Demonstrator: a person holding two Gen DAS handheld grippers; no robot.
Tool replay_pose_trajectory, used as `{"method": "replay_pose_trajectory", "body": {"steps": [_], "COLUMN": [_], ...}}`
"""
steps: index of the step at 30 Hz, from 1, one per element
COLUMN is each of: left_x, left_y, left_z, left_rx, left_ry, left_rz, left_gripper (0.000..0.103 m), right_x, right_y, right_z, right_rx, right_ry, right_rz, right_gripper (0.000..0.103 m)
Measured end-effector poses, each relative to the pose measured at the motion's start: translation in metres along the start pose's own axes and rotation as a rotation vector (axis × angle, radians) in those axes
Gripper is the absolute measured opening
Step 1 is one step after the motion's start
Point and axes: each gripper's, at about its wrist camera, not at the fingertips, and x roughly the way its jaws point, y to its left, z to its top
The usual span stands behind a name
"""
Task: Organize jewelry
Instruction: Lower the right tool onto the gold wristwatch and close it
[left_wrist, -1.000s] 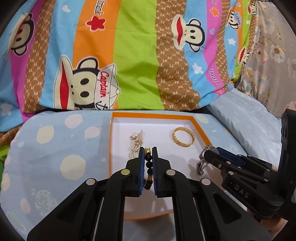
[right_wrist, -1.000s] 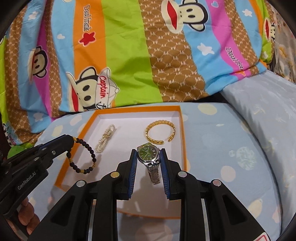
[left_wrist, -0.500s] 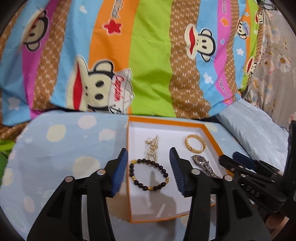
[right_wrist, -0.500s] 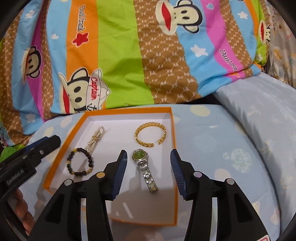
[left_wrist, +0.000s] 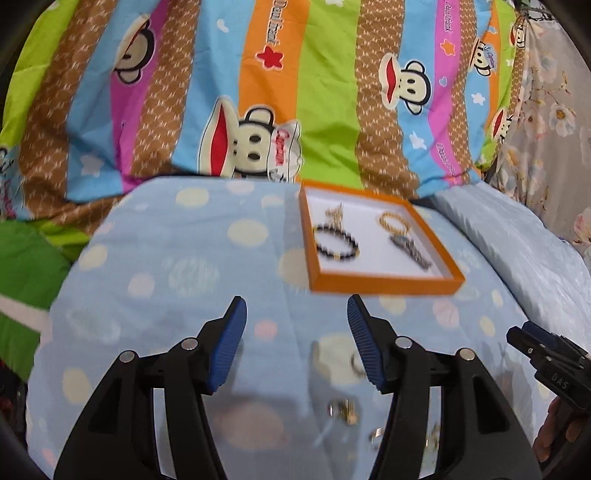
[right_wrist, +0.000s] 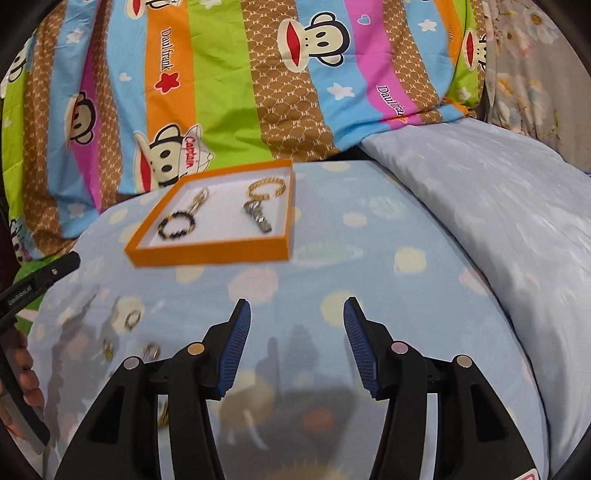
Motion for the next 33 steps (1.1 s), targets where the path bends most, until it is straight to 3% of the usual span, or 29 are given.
{"method": "replay_pose_trajectory", "body": {"steps": [7,14,20,27,33], "left_x": [-0.016,-0.024,-0.028,-0.026,-0.025], "left_y": [0.005,0.0,0.001,0.002,0.003], "left_z": [-0.046,-0.069,-0.074,-0.073,-0.074], "left_rx": [-0.051,-0.03,-0.039,-0.053,-0.059], "left_ry": [0.075,0.101,0.095,0.103,0.105], "left_rz": [-0.006,0.0,-0.015,-0.027,-0.035], "left_gripper": [0.055,0.055,0.055,0.055,0.055], "right_x": [-0.019,-0.008,0.005,0.0,-0.005], "right_y": [0.035,0.06,0.069,0.051,0.045], "right_z": [-0.032,-0.045,-0.051,-0.051,-0.044], "right_rx": [-0.01,-0.006,-0.052,-0.055,-0.01], "right_ry": [0.043,0.09,0.115,0.11,0.12], "right_rz": [0.068,0.052,-0.001,-0.066,-0.013], "right_gripper": [0.052,0.051,0.048,0.046,0.044]}}
